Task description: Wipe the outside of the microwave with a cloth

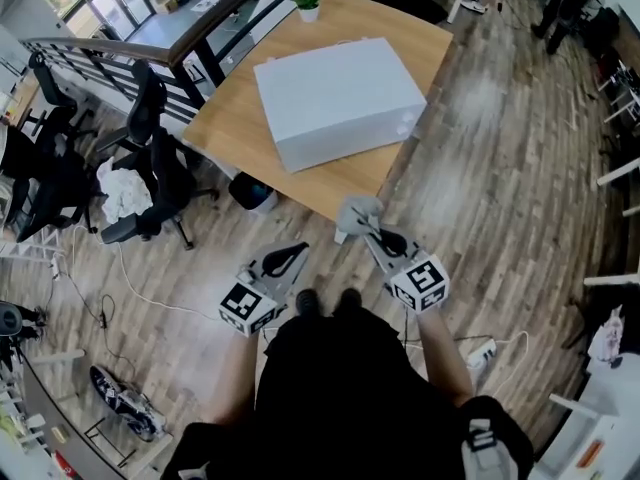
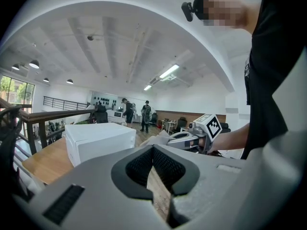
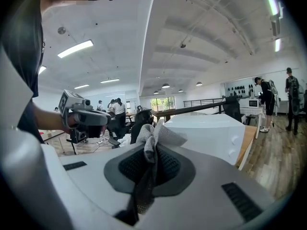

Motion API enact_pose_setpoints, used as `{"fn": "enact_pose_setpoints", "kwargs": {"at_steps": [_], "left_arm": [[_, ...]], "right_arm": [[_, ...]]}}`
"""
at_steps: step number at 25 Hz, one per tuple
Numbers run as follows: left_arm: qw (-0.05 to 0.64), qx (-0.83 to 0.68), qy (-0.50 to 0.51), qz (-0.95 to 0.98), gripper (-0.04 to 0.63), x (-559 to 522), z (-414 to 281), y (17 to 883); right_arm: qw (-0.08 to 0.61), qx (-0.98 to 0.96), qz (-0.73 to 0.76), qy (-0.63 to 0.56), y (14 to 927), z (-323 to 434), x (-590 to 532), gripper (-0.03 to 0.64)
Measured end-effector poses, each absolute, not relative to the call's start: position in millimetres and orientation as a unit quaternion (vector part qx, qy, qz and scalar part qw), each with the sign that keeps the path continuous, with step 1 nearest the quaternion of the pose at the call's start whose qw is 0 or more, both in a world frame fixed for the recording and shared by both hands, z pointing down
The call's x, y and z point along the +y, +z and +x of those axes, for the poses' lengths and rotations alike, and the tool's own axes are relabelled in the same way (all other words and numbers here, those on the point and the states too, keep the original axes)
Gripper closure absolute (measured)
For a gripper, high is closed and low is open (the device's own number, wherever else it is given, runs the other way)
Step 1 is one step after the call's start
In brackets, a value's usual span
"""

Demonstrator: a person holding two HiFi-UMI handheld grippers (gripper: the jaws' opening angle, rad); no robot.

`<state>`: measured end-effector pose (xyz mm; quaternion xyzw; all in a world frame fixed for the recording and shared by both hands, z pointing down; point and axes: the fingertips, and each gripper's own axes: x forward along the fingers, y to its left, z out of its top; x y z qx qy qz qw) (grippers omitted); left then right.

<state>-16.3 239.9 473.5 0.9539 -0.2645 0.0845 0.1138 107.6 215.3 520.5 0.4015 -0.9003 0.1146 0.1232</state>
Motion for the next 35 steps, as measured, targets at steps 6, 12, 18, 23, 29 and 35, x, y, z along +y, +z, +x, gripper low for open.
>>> {"fn": "enact_pose_setpoints", "kwargs": {"at_steps": [6, 12, 18, 23, 29, 35], "left_arm": [[0.116, -0.288, 0.089, 0.946, 0.593, 238, -2, 470], [0.114, -0.308, 0.088, 0.940, 0.592, 236, 14, 475], [0.116, -0.327, 0.091, 0.933, 0.594, 232, 20, 480], [0.110, -0.330, 0.087, 0.934, 0.592, 228, 23, 481], [0.115, -0.332, 0.086, 0.932, 0.593, 208, 12, 484], [0.115, -0.322, 0.078, 0.936, 0.594, 172, -8, 491]], "right_arm": [[0.128, -0.907, 0.382, 0.122, 516, 118, 207, 0.594], [0.117, -0.920, 0.356, 0.111, 523, 125, 200, 0.594], [0.124, -0.926, 0.339, 0.112, 525, 128, 193, 0.594], [0.127, -0.924, 0.340, 0.117, 530, 132, 188, 0.594], [0.128, -0.920, 0.349, 0.126, 539, 122, 171, 0.594], [0.125, -0.915, 0.366, 0.117, 543, 104, 132, 0.594]]}}
